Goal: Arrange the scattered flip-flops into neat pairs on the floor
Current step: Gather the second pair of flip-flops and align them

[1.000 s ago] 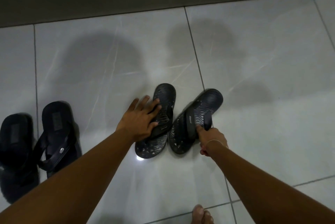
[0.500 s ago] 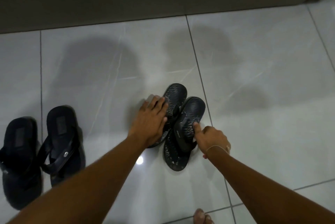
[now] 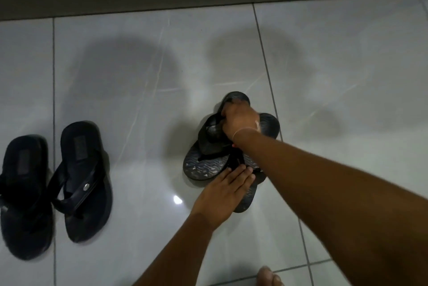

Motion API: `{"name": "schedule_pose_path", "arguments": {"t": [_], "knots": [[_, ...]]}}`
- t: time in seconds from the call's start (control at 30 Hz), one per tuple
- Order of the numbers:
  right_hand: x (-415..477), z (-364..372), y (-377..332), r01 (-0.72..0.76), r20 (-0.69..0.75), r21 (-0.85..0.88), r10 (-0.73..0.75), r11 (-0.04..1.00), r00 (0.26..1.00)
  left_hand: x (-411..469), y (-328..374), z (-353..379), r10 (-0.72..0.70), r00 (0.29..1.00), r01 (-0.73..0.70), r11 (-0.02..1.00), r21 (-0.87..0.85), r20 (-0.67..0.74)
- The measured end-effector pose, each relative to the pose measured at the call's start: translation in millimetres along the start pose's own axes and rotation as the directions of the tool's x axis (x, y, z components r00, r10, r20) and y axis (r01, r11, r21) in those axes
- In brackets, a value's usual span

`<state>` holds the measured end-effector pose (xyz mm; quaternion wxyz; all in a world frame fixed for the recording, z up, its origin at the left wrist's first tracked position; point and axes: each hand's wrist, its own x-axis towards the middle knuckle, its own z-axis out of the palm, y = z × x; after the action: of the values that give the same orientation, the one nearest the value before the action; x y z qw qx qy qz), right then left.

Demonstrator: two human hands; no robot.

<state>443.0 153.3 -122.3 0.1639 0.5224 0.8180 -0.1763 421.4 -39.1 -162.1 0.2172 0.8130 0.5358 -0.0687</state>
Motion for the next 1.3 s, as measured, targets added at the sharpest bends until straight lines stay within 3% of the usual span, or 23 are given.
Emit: {"name": "schedule_pose_path", "arguments": {"t": [0.23,0.4,0.53,0.6,0.67,0.77,0.87,0.97,1.03,1.1,1.17,1.23,1.3], "knots": [[54.4,-27.6,51.1,-0.211,-0.203,0.013,0.209,0.977,0.957,-37.2,-32.3,14.8,0.017,0.995,-0.017,1.000,0.000,-0.097],[53.3,-44.1,127.2,-0.267,-0.194,0.003,0.262,0.964,0.945,-70.2,-70.1,16.9,0.022,0.983,-0.025,1.000,-0.013,-0.181],[10.3,-39.2,177.2,-0.306,-0.076,0.043,0.308,0.951,0.948,-72.7,-93.0,3.5,-0.115,0.974,0.105,0.993,-0.058,-0.195],[-15.7,-28.0,185.6,-0.211,-0.082,0.019,0.212,0.977,0.974,-64.4,-94.5,-3.1,-0.165,0.974,0.156,0.985,-0.071,-0.157],[-38.4,-10.0,183.0,0.029,-0.075,-0.106,-0.037,0.994,0.996,-46.5,-87.6,-8.7,-0.176,0.973,0.167,0.983,-0.075,-0.147],[-55.5,6.2,166.1,0.225,-0.021,-0.027,-0.226,0.974,0.974,-8.2,-63.9,-16.6,-0.123,0.981,0.111,0.990,-0.086,-0.151],[-71.5,9.0,150.3,0.169,-0.099,0.081,-0.161,0.982,0.982,20.6,-31.0,-25.8,-0.065,0.988,0.054,0.995,-0.078,-0.139],[-112.0,19.0,137.2,-0.006,-0.297,0.334,0.111,0.942,0.948,21.9,-16.7,-38.1,-0.115,0.977,0.101,0.991,-0.087,-0.181],[-140.2,32.3,129.3,-0.047,-0.285,0.460,0.197,0.887,0.938,19.3,-27.3,-50.3,-0.181,0.954,0.151,0.979,-0.138,-0.241],[-156.6,50.5,126.9,-0.089,-0.171,0.436,0.180,0.895,0.969,21.1,-49.0,-56.3,-0.220,0.952,0.195,0.972,-0.134,-0.213],[-161.4,66.9,130.6,-0.106,-0.073,0.321,0.136,0.941,0.988,28.4,-66.4,-57.6,-0.180,0.980,0.177,0.983,-0.040,-0.090],[-161.4,76.2,140.0,-0.078,-0.072,0.270,0.101,0.960,0.992,42.1,-67.9,-54.8,-0.132,0.991,0.132,0.991,-0.007,-0.021],[-162.5,79.1,153.9,-0.049,-0.092,0.239,0.072,0.970,0.993,55.5,-51.2,-52.8,-0.103,0.994,0.103,0.995,-0.003,-0.043]]}}
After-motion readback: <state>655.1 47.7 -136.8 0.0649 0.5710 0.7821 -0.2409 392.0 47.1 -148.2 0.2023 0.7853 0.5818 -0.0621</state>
